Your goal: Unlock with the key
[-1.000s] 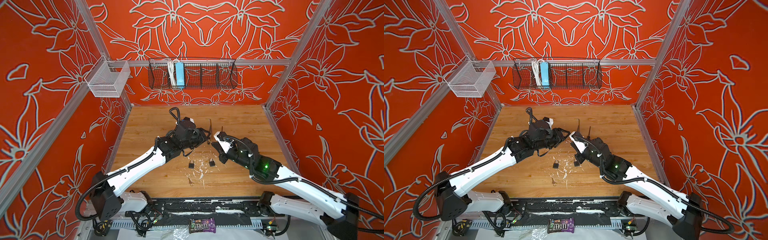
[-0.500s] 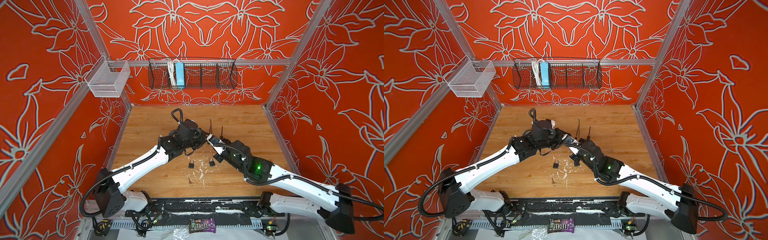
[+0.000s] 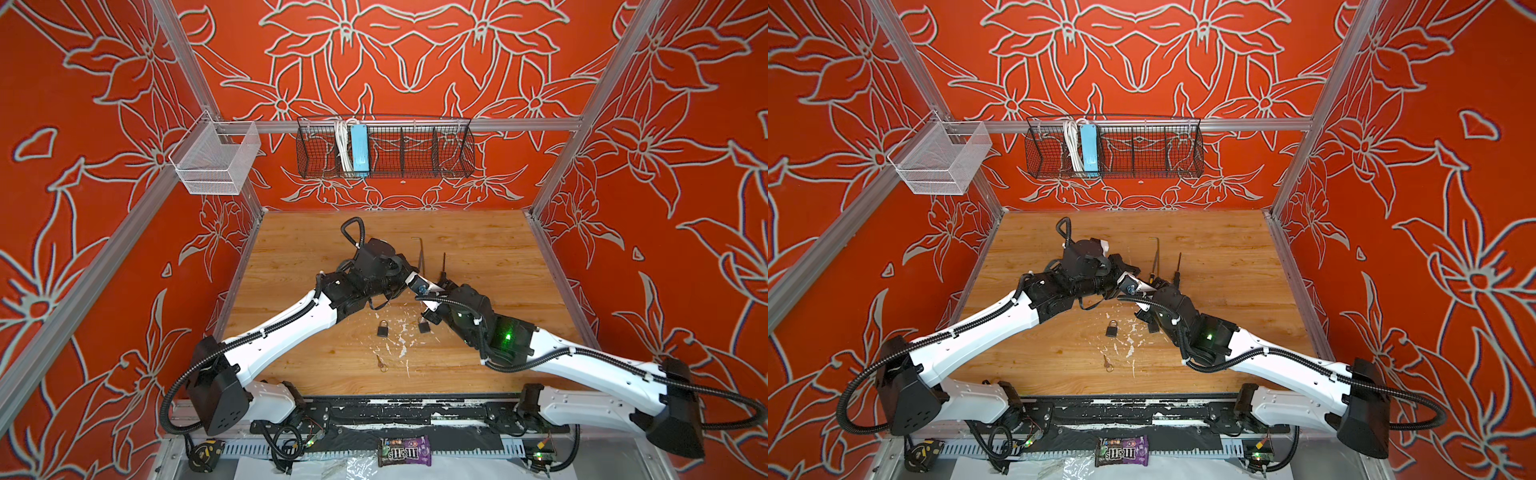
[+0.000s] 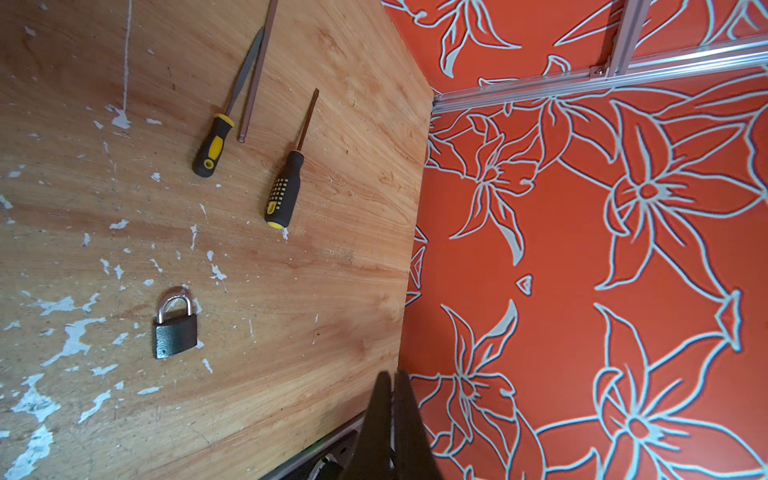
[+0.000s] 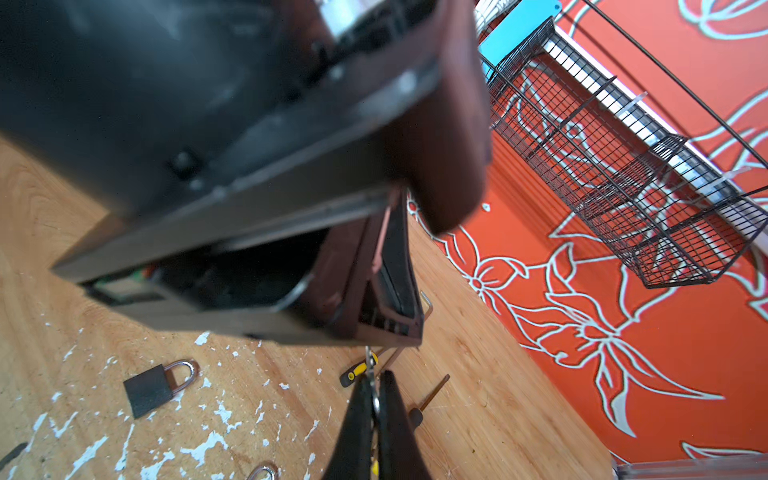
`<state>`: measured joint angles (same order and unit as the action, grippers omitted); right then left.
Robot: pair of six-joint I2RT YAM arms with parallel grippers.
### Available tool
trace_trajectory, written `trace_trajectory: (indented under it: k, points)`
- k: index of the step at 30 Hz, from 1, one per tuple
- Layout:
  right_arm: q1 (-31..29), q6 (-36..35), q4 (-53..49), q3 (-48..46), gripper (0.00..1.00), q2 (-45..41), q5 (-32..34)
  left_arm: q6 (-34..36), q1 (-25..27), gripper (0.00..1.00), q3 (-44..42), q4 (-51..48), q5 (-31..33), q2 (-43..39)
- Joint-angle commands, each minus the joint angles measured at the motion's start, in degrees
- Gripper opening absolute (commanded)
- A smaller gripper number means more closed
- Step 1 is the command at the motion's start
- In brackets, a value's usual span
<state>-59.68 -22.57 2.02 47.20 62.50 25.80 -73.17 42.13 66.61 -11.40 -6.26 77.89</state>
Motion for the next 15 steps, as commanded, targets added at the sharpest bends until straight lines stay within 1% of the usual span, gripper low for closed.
trace_trajectory:
  k: [1, 3, 4, 8, 10, 12, 15]
  points:
    - [-0.39, -1.54, 1.23, 2.02, 0.00, 0.46, 1.18, -0.22, -0.42, 0.00, -0.08, 1.38, -0.40, 0.27]
    - [-0.44, -1.26, 1.14, 2.19, 0.00, 0.34, 1.09, -0.24, -0.69, 0.00, -0.16, 1.46, -0.56, 0.32]
    - [-0.44, -1.04, 1.07, 2.28, 0.04, 0.18, 0.88, -0.14, -0.80, 0.00, -0.19, 1.52, -0.59, 0.26]
    - [-0.39, 0.10, 0.56, 2.28, 0.37, -0.71, -0.36, 0.62, -1.39, 0.00, -0.41, 2.08, -0.77, 0.13]
    - [-0.35, 0.88, -0.37, 2.56, 0.43, -1.10, -0.88, 1.30, -1.52, 0.00, -0.42, 2.26, -0.51, -0.08]
    - [-0.35, 2.41, -1.24, 2.81, 0.46, -1.56, -1.59, 2.41, -1.76, 0.00, -0.61, 2.95, -0.42, -0.32]
    - [0.94, 6.37, -4.49, 3.26, 0.50, -3.17, -6.99, 4.49, -2.69, 0.00, -1.61, 4.99, -0.54, -1.24]
